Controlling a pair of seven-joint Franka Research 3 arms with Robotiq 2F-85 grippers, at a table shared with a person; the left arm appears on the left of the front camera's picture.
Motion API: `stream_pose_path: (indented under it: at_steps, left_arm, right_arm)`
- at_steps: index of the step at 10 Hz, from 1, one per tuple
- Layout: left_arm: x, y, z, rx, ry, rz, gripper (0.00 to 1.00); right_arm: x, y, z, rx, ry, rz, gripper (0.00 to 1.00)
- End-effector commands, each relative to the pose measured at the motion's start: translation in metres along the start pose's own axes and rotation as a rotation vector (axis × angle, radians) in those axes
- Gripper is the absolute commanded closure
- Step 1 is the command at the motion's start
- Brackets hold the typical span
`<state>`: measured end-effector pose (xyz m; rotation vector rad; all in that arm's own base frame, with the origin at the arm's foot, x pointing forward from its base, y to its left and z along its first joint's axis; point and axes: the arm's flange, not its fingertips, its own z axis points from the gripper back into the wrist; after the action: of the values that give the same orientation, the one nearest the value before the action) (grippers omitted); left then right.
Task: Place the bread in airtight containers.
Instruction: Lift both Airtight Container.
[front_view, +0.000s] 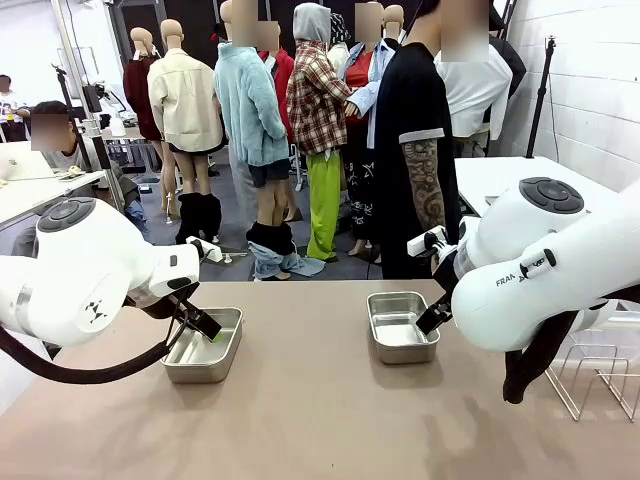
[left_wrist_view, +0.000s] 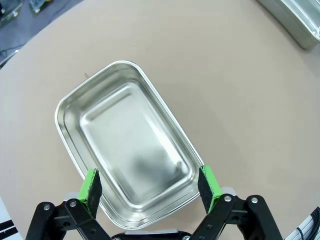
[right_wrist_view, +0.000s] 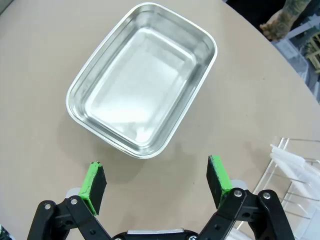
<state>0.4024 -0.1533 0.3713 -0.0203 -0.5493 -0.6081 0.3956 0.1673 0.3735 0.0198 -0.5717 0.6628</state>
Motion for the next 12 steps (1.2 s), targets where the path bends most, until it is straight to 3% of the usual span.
stream_pose_path:
  at_steps: [1, 3, 6, 9, 12]
  left_arm:
    - [0.0, 0.0, 0.0, 0.0, 0.0, 0.0, 0.0]
    - [0.019, 0.0, 0.032, 0.057, -0.072, -0.054, 0.0]
    - [0.03, 0.033, 0.101, 0.14, -0.103, -0.031, 0.0]
    - [0.018, 0.101, 0.149, 0.201, -0.124, 0.12, 0.0]
    - [0.006, 0.14, 0.17, 0.211, -0.099, 0.201, 0.0]
  right_arm:
    - [0.0, 0.0, 0.0, 0.0, 0.0, 0.0, 0.0]
    - [0.018, -0.001, 0.028, -0.075, -0.047, 0.036, 0.0]
    - [0.017, -0.027, 0.12, -0.228, -0.154, -0.033, 0.0]
    - [-0.029, -0.099, 0.19, -0.391, -0.165, -0.29, 0.0]
    - [-0.083, -0.173, 0.211, -0.383, -0.112, -0.496, 0.0]
